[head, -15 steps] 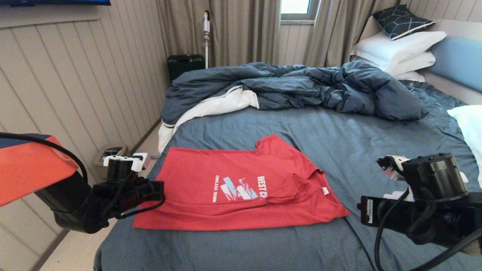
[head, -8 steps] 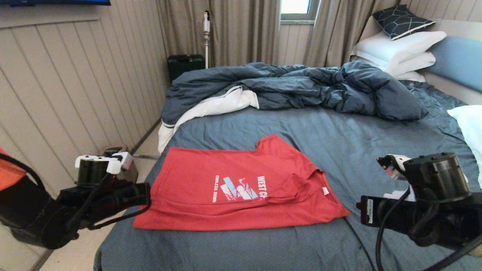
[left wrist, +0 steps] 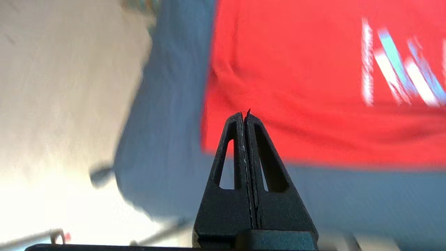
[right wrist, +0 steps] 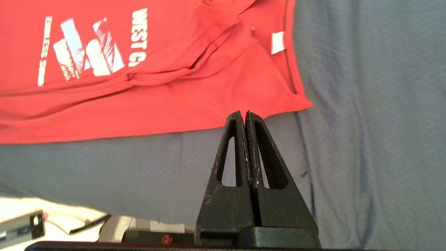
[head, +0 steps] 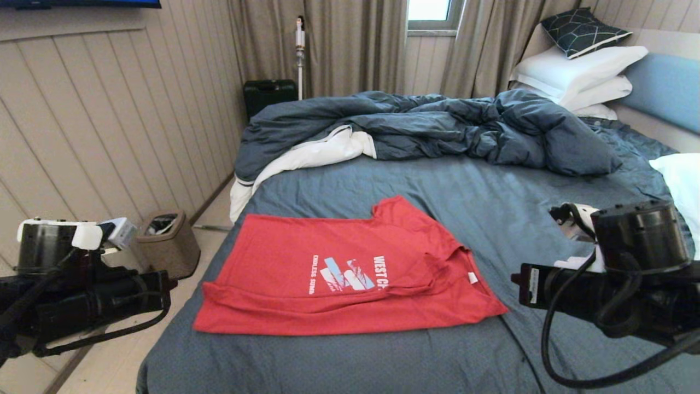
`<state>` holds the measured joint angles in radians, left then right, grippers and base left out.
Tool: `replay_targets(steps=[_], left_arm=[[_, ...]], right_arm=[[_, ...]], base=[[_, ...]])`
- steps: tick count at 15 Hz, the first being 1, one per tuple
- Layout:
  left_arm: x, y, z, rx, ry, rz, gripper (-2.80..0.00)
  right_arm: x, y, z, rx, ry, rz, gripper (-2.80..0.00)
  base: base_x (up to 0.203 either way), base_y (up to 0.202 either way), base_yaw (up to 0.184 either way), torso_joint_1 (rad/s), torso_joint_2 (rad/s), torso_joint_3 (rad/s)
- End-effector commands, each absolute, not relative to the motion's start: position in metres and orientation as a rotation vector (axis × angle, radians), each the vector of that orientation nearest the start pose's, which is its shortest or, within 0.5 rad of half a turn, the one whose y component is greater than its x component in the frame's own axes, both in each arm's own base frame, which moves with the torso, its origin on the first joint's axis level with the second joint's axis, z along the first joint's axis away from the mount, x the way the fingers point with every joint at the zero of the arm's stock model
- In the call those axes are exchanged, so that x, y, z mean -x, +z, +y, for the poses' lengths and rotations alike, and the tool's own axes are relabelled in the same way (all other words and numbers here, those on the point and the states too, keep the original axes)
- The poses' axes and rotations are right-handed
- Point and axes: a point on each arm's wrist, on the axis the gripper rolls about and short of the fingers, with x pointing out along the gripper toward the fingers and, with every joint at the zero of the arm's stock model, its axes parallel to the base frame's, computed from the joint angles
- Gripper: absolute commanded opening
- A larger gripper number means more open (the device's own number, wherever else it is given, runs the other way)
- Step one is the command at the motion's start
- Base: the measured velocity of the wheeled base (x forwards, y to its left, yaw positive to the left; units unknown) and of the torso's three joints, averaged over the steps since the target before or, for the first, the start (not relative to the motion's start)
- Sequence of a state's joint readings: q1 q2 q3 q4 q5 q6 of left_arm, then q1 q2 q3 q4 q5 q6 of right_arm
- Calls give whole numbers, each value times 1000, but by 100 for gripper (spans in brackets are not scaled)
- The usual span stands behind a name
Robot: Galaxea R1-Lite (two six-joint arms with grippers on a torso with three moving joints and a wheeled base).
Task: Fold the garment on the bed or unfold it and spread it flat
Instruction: Fold the red T-shirt
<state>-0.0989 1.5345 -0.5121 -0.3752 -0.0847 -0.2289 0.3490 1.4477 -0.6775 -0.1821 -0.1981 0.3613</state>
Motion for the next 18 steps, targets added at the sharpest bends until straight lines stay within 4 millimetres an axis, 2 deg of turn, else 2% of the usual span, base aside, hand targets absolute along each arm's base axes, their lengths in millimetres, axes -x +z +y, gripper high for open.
replay_targets(steps=[1, 3, 5, 7, 11, 14, 18], left_arm=[[-206, 138, -26, 221, -140, 733, -280], [-203, 126, -35, 207, -190, 807, -280], [-203, 118, -36, 231, -181, 837, -280], [-194, 109, -33, 300, -140, 870, -280], [-184, 100, -30, 316, -142, 773, -280], [-186, 99, -30, 328, -143, 775, -280], [-185, 99, -30, 330, -142, 776, -280]], right_arm=[[-222, 167, 81, -178, 57, 615, -280], [-229, 150, 94, -146, 82, 681, -280], [-240, 130, 106, -117, 104, 755, -280], [-254, 114, 117, -120, 153, 806, -280], [-278, 95, 142, -99, 193, 850, -280], [-291, 77, 151, -73, 193, 882, -280], [-309, 73, 169, -71, 214, 861, -280]], base=[[0, 0, 0, 0, 0, 0], [0, 0, 0, 0, 0, 0], [0, 0, 0, 0, 0, 0], [0, 0, 0, 0, 0, 0], [0, 0, 0, 0, 0, 0], [0, 0, 0, 0, 0, 0], [0, 0, 0, 0, 0, 0]])
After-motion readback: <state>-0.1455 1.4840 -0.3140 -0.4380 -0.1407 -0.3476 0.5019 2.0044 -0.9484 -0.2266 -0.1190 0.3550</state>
